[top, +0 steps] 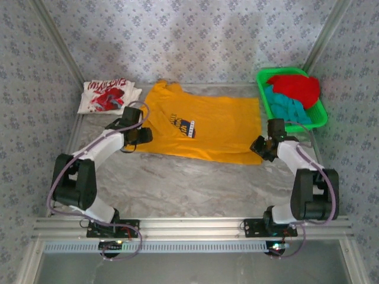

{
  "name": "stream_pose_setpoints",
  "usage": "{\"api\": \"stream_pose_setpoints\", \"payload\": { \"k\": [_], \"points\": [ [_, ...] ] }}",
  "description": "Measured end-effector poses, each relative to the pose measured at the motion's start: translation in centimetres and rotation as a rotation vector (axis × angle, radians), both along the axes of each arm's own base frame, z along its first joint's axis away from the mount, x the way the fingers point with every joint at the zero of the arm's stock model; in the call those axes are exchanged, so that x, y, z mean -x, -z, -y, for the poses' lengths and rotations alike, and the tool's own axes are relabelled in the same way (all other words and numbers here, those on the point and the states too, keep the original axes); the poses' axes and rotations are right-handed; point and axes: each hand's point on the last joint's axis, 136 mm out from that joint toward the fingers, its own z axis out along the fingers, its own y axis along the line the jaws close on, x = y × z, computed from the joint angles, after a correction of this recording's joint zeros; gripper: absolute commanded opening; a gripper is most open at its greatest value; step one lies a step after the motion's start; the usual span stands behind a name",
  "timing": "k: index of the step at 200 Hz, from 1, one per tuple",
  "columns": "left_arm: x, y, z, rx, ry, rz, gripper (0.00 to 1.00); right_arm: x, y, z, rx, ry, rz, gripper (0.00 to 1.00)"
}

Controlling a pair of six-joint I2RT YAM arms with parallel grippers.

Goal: Fold and stack the t-shirts

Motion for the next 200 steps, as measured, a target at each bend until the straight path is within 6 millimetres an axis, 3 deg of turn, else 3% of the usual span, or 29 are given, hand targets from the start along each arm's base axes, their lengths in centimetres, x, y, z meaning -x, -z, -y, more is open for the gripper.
{"api": "stream_pose_setpoints", "payload": {
  "k": [32,49,83,96,107,150,160,175,200],
  "points": [
    [-1.0,0.4,-0.7,0.019,-0.042,0.015,0.51,-1.5,1.5,0.1,-0.005,0.012,-0.029,0.35],
    [-1.5,1.1,-1.2,0.029,-0.067,0.015,0.50,-3.1,1.5,0.1,-0.009,0.021,-0.009,0.23],
    [-1.6,3.5,-2.0,0.036,-0.098,-0.045,0.38,-6.0,1.4,0.4,-0.016,0.035,0.036,0.11],
    [-1.5,3.7,-1.9,0.039,-0.103,-0.056,0.38,-6.6,1.2,0.3,-0.020,0.034,0.048,0.09],
    [-1.7,3.4,-1.9,0.042,-0.101,-0.051,0.39,-7.0,0.9,0.3,-0.019,0.028,0.058,0.00],
    [-3.6,-0.1,-1.2,0.063,-0.089,0.033,0.40,-7.4,-1.5,0.5,-0.004,0.016,0.122,0.01],
    [-4.0,-0.8,-1.1,0.068,-0.085,0.051,0.40,-7.5,-2.5,0.5,-0.001,0.014,0.148,0.08],
    [-4.1,-1.1,-1.1,0.070,-0.084,0.057,0.40,-7.6,-4.0,0.5,0.002,0.007,0.187,0.29],
    [-3.9,-0.9,-0.9,0.072,-0.079,0.048,0.44,-7.3,-5.9,0.0,0.016,-0.032,0.235,0.36]
  ]
}}
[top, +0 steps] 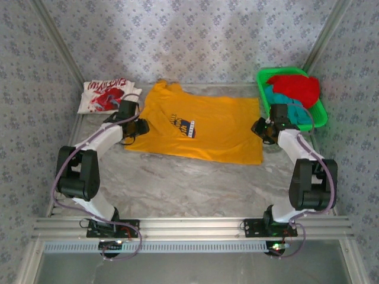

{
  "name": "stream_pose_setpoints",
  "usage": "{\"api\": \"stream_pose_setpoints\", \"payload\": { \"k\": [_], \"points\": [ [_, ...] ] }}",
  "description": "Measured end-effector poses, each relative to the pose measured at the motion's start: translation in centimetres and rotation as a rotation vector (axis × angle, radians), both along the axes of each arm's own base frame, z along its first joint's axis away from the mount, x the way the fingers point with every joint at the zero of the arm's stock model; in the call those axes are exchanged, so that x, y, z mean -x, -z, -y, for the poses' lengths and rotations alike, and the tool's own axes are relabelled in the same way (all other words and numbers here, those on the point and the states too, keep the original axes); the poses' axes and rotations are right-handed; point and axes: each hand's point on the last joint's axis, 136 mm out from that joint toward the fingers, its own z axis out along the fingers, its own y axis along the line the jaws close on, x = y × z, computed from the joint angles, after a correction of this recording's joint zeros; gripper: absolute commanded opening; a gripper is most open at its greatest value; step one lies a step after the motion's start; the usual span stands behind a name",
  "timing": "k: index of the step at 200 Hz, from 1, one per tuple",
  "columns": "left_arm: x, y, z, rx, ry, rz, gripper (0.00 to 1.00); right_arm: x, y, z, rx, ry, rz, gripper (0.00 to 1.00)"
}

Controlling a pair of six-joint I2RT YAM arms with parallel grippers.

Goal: Fold and stack the t-shirts

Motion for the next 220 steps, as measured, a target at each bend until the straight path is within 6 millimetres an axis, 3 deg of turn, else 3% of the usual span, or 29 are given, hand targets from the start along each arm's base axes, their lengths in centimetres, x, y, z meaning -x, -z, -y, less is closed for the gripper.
{"api": "stream_pose_setpoints", "payload": {
  "k": [19,36,75,110,150,186,220],
  "points": [
    [0.1,0.0,0.2,0.003,0.004,-0.001,0.45,0.7,-0.7,-1.1,0.009,-0.038,0.019,0.37],
    [0.1,0.1,0.6,0.009,0.014,-0.005,0.43,2.0,-0.6,-2.6,0.015,-0.083,0.024,0.28],
    [0.0,2.2,1.0,0.016,0.025,-0.041,0.41,4.5,3.1,-5.7,-0.003,-0.170,-0.060,0.24],
    [1.2,4.5,1.3,0.049,0.023,-0.082,0.40,4.5,6.9,-6.5,-0.039,-0.175,-0.144,0.25],
    [3.6,7.8,1.6,0.113,0.000,-0.129,0.40,4.7,8.1,-7.2,-0.074,-0.172,-0.168,0.26],
    [4.3,7.5,2.1,0.169,-0.014,-0.080,0.40,6.6,9.7,-7.3,-0.121,-0.136,-0.204,0.26],
    [8.2,7.5,2.2,0.191,-0.026,-0.092,0.40,8.9,9.6,-7.0,-0.153,-0.093,-0.200,0.26]
  ]
}}
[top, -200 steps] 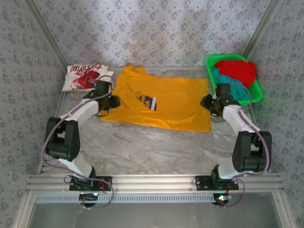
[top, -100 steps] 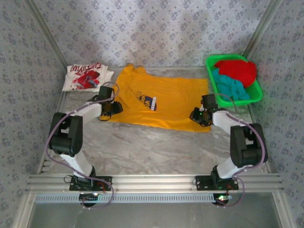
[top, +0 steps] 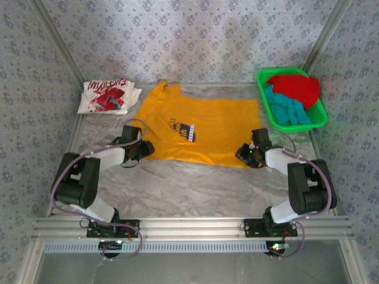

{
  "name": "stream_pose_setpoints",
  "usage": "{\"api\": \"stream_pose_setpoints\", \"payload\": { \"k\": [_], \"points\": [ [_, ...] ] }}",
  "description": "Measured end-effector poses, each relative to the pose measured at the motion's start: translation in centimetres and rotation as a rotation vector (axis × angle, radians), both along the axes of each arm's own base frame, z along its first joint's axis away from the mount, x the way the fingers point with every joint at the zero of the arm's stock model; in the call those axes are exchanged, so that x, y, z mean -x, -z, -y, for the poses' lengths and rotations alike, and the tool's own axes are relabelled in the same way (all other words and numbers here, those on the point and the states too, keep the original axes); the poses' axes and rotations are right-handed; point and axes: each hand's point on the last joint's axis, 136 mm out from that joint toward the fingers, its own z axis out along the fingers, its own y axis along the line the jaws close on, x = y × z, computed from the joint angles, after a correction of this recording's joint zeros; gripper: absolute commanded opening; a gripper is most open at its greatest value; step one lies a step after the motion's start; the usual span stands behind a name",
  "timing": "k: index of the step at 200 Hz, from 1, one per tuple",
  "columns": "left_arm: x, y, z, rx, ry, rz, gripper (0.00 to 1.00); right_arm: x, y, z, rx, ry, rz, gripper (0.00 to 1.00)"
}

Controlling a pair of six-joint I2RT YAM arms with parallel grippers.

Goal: Fold and stack the t-shirts

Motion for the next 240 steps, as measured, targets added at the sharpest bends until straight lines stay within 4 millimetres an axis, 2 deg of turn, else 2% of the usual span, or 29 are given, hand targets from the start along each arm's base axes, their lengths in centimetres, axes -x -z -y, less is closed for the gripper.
{"api": "stream_pose_setpoints", "payload": {
  "k": [20,34,47,61,81,109,122,129,146,167,202,240],
  "points": [
    [3.6,-0.1,-0.5,0.002,-0.017,-0.027,0.42,1.9,-0.2,0.4,-0.005,0.026,-0.009,0.27],
    [5.5,-0.7,-0.9,-0.003,-0.023,-0.025,0.43,3.1,-0.5,0.8,0.000,0.043,-0.010,0.27],
    [6.1,-1.8,-1.2,-0.010,-0.026,-0.001,0.43,3.7,-1.1,1.1,0.011,0.051,0.001,0.28],
    [5.7,-3.4,-1.5,-0.021,-0.032,0.042,0.43,3.6,-1.9,1.3,0.022,0.054,0.022,0.29],
    [3.8,-6.2,-1.4,-0.039,-0.026,0.098,0.43,2.7,-3.1,1.4,0.033,0.044,0.042,0.34],
    [-2.0,-11.7,0.2,-0.036,0.011,0.222,0.43,0.1,-5.5,1.0,0.035,0.028,0.114,0.36],
    [-4.6,-13.2,1.1,-0.034,0.032,0.260,0.43,-1.0,-6.2,0.8,0.034,0.022,0.132,0.38],
    [-5.7,-13.4,1.5,-0.032,0.043,0.267,0.42,-1.6,-6.3,0.7,0.032,0.019,0.137,0.38],
    [-7.2,-12.0,2.2,-0.040,0.062,0.243,0.43,-2.6,-6.5,0.4,0.026,0.013,0.143,0.40],
    [-7.3,-8.7,2.3,-0.060,0.070,0.165,0.43,-3.1,-6.2,0.2,0.025,0.006,0.135,0.41],
    [-5.8,-5.1,1.6,-0.079,0.068,0.091,0.45,-3.5,-5.0,0.0,0.032,-0.012,0.102,0.42],
    [-4.2,-1.8,0.4,-0.094,0.046,0.032,0.45,-3.3,-1.9,-0.3,0.034,-0.032,0.015,0.43]
  ]
}}
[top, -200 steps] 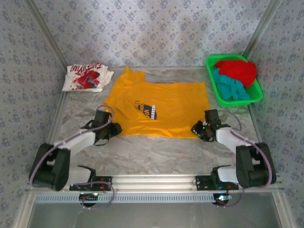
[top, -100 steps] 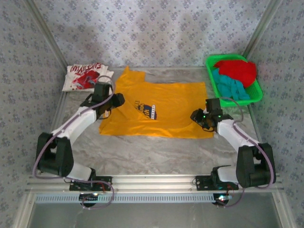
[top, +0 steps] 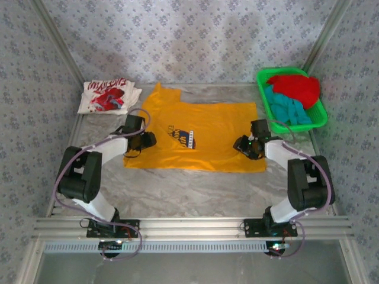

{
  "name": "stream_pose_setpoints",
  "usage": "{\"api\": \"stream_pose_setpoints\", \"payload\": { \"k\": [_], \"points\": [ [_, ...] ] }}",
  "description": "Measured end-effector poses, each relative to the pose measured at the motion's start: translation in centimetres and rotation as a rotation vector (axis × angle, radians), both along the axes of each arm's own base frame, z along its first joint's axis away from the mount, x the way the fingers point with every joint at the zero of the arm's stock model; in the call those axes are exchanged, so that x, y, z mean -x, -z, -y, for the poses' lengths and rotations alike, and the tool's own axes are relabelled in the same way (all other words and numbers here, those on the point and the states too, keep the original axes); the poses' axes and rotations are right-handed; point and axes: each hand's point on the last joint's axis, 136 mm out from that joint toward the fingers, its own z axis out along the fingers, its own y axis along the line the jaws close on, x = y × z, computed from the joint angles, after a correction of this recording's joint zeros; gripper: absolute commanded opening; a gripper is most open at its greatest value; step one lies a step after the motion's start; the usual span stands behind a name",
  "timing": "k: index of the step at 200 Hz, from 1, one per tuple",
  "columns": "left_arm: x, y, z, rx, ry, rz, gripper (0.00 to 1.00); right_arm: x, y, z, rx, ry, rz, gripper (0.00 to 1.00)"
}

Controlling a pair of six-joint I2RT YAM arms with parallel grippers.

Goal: Fold and stack the t-shirts

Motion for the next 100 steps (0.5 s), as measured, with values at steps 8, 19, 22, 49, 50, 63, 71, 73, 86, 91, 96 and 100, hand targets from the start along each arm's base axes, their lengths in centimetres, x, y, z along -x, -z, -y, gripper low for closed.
{"api": "stream_pose_setpoints", "payload": {
  "k": [8,19,22,49,50,63,71,73,86,91,96,100],
  "points": [
    [0.4,0.7,-0.2,-0.001,-0.007,-0.010,0.45,0.1,0.4,-0.1,-0.001,-0.004,-0.010,0.43],
    [1.3,1.6,-0.5,-0.001,-0.015,-0.030,0.45,0.2,0.8,-0.2,-0.003,-0.007,-0.017,0.43],
    [1.5,2.0,-0.6,-0.001,-0.019,-0.034,0.45,0.2,0.9,-0.2,-0.004,-0.008,-0.018,0.44],
    [2.8,1.8,-0.9,0.035,-0.055,0.000,0.46,0.6,1.4,-0.2,-0.022,0.002,-0.013,0.44],
    [2.8,1.8,-0.9,0.036,-0.056,0.000,0.46,0.7,1.4,-0.2,-0.022,0.002,-0.013,0.44],
    [4.1,1.8,-1.2,0.055,-0.077,0.005,0.47,1.3,1.3,-0.1,-0.030,0.013,-0.007,0.45],
    [5.0,1.8,-1.3,0.067,-0.090,0.005,0.47,2.2,1.3,0.0,-0.032,0.021,-0.009,0.45],
    [5.2,1.8,-1.3,0.070,-0.092,0.005,0.47,2.4,1.4,0.1,-0.033,0.024,-0.010,0.46],
    [6.8,1.8,-1.2,0.084,-0.101,0.004,0.47,3.9,1.4,0.3,-0.038,0.039,-0.014,0.46],
    [7.5,1.9,-1.0,0.087,-0.101,0.003,0.48,4.4,1.4,0.5,-0.040,0.045,-0.016,0.46],
    [8.1,1.9,-0.9,0.089,-0.099,0.000,0.48,4.9,1.4,0.7,-0.041,0.052,-0.021,0.46],
    [8.7,1.8,-0.8,0.090,-0.097,-0.004,0.49,5.2,1.4,0.8,-0.040,0.057,-0.024,0.47]
  ]
}}
